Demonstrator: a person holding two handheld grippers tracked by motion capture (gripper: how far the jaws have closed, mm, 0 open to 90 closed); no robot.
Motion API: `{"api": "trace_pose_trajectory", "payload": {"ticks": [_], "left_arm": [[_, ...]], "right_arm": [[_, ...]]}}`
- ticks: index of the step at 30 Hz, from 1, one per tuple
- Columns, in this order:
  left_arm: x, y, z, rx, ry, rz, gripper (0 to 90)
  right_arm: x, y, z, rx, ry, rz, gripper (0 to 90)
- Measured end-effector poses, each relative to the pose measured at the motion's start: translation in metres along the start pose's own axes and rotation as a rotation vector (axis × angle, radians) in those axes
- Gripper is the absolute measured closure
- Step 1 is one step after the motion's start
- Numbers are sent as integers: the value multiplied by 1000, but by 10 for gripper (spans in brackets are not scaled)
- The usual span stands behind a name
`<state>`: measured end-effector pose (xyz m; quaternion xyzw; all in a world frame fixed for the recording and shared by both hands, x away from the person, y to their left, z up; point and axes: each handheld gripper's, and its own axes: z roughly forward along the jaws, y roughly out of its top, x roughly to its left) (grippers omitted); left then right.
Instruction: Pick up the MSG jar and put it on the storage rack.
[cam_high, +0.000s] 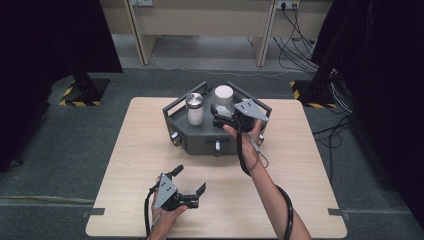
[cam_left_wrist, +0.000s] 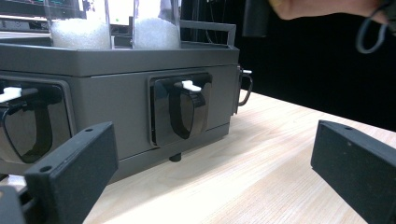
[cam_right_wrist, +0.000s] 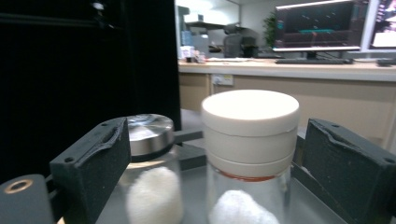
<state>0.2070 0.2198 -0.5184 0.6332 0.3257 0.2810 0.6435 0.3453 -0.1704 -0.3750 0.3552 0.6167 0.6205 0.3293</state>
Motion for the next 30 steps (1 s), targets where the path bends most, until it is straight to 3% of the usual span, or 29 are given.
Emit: {"api": "trace_pose_trajectory", "payload": {"ticks": [4, 12, 17, 23, 30], "left_arm": [[0, 0, 0, 2, 0, -3, 3], [0, -1, 1, 9, -1, -1, 3], [0, -2, 1, 8, -1, -2, 3], [0, -2, 1, 10, -2, -3, 3], [0, -2, 1, 9, -2, -3, 3]], "right_arm": [[-4, 0, -14, -26, 41, 21, 74], [-6, -4, -43, -51, 100, 16, 63], [-2, -8, -56, -52, 110, -31, 39], [-1, -16, -69, -51, 138, -38, 25], [7, -24, -82, -48, 157, -77, 7]]}}
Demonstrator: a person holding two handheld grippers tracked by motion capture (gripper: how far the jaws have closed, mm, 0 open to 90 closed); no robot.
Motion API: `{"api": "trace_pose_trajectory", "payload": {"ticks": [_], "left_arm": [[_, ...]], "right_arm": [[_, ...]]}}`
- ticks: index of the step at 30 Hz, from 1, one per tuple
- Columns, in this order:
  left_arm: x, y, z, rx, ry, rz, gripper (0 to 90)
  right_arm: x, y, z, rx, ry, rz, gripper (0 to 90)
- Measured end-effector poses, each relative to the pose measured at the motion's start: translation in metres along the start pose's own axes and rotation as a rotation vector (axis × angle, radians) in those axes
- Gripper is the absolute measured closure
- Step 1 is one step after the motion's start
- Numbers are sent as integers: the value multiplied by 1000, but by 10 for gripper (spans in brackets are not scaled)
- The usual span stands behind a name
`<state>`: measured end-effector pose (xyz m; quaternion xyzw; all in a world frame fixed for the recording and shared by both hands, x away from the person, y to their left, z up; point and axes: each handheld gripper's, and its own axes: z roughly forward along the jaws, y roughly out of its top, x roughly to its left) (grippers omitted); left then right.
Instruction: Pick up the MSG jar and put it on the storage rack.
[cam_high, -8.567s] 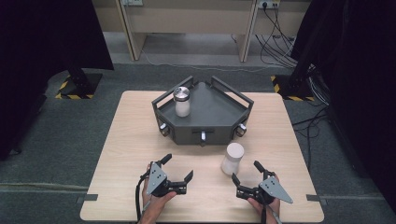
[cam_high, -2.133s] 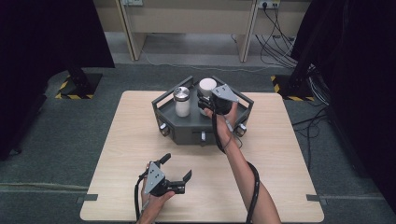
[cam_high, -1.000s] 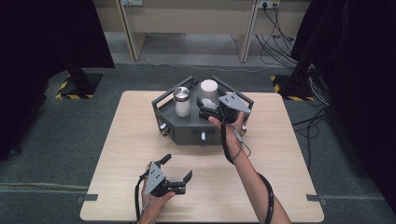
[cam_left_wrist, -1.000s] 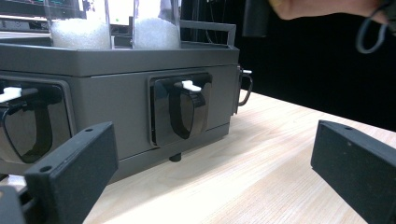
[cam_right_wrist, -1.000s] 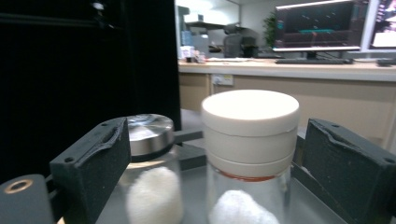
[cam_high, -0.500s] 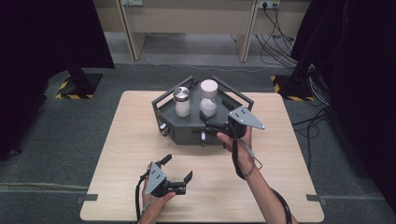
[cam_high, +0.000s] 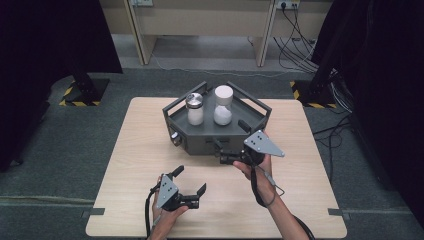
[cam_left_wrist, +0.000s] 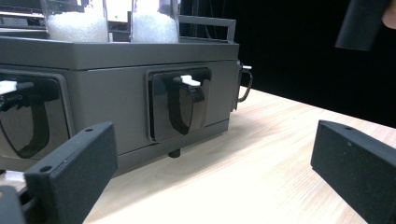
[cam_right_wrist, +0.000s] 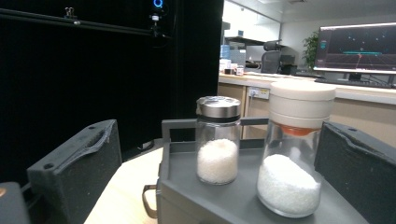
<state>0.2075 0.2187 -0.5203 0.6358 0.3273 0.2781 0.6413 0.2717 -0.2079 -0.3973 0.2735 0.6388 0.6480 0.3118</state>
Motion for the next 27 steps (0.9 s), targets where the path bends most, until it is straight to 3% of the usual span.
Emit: {"api": "trace_pose_trajectory", "payload": {"ticks": [9, 14, 27], "left_arm": [[-1, 0, 0, 3, -2, 4, 3], [-1, 0, 0, 5, -3, 4, 3], [-1, -1, 1, 8, -4, 4, 3]], "right_arm": [[9, -10, -15, -17, 26, 3, 5], [11, -18, -22, -22, 24, 15, 4], [16, -38, -37, -31, 17, -10, 4]]}}
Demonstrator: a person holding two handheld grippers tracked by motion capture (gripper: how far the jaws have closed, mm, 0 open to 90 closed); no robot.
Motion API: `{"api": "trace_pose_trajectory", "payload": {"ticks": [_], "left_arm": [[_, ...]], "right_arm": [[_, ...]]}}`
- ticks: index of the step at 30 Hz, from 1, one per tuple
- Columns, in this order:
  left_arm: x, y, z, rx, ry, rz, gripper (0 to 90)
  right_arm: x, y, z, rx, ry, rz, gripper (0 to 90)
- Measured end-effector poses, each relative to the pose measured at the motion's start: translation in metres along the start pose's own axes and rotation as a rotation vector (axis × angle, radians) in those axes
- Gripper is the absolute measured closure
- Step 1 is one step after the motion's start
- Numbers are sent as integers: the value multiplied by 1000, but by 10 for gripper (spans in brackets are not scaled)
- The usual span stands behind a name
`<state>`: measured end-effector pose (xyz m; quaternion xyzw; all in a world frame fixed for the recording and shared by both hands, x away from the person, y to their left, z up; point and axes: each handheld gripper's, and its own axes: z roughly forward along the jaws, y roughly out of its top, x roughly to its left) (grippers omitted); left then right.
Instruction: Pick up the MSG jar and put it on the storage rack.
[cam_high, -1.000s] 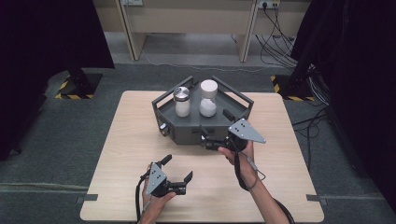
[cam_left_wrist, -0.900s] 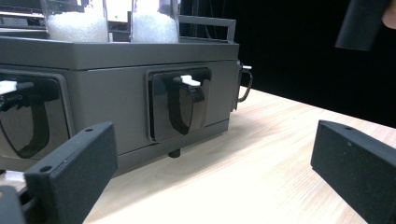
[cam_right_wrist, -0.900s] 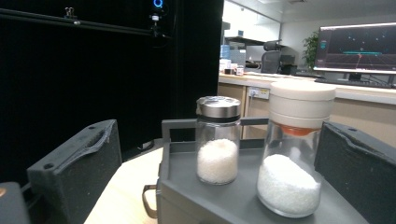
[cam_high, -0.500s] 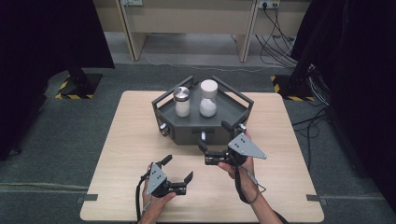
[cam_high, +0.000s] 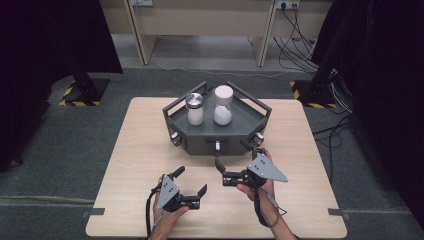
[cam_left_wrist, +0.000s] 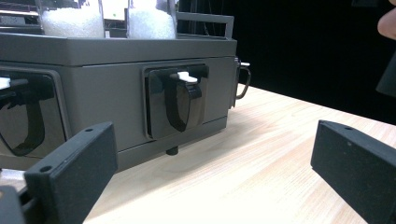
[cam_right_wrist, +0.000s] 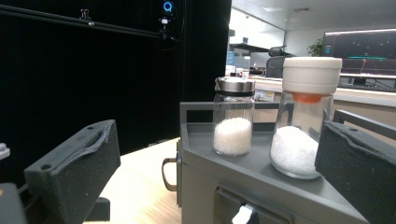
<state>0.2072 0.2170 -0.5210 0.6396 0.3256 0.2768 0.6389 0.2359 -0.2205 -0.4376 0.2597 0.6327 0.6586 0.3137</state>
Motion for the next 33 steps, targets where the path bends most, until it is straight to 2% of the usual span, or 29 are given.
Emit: {"api": "trace_pose_trajectory", "payload": {"ticks": [18, 33], "left_arm": [[-1, 0, 0, 0, 0, 2, 3], [0, 0, 0, -1, 1, 2, 3]], "right_arm": [[6, -21, -17, 25, -1, -14, 4], [5, -35, -34, 44, -11, 3, 4]]}}
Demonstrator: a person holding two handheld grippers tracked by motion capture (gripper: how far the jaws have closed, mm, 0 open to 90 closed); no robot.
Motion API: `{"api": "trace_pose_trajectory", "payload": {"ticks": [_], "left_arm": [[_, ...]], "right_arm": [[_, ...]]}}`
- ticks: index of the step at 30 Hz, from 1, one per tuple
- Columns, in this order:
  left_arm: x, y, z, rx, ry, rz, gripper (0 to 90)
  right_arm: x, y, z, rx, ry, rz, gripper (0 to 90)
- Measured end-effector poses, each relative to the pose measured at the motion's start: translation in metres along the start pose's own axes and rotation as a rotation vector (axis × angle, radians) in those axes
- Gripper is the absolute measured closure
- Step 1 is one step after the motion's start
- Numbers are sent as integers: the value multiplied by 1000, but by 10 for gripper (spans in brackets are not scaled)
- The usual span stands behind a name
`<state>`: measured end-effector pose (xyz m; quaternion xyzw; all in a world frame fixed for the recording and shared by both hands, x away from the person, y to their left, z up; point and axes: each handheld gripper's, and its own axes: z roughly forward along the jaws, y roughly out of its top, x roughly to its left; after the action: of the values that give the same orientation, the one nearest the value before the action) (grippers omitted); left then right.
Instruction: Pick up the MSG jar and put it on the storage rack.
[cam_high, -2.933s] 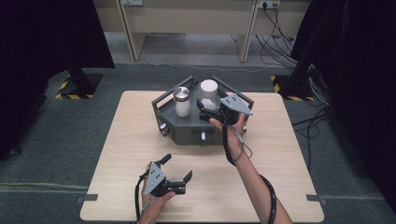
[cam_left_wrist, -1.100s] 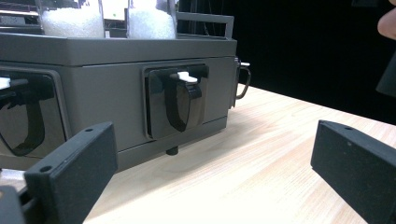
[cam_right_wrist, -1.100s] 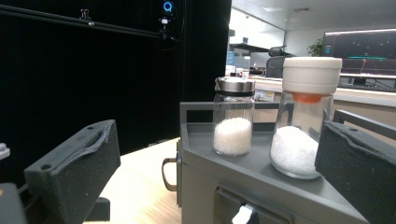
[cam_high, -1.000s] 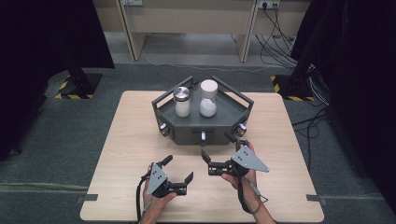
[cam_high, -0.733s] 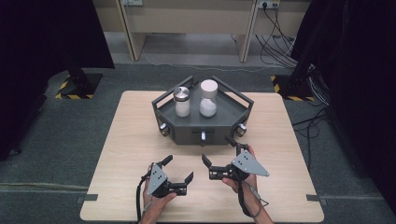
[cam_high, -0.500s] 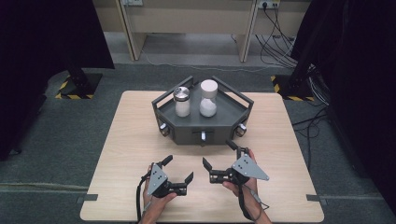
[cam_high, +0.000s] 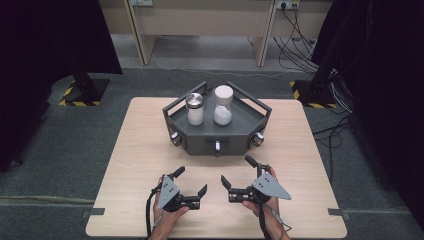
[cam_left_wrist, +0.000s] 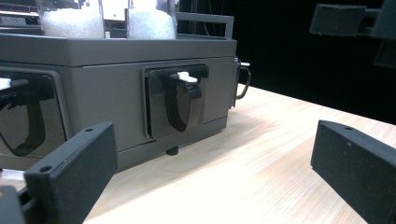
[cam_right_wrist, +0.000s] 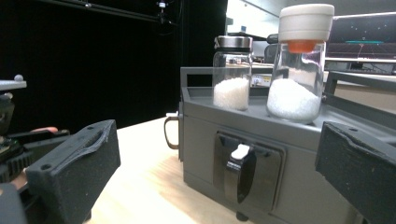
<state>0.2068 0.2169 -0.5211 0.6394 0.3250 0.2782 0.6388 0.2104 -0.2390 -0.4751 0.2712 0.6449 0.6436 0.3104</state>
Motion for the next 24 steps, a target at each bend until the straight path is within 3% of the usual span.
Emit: {"api": "trace_pose_trajectory", "payload": {"ticks": [24], "left_arm": [[-1, -1, 0, 3, -7, 4, 3]], "right_arm": [[3, -21, -21, 59, -18, 14, 4]]}}
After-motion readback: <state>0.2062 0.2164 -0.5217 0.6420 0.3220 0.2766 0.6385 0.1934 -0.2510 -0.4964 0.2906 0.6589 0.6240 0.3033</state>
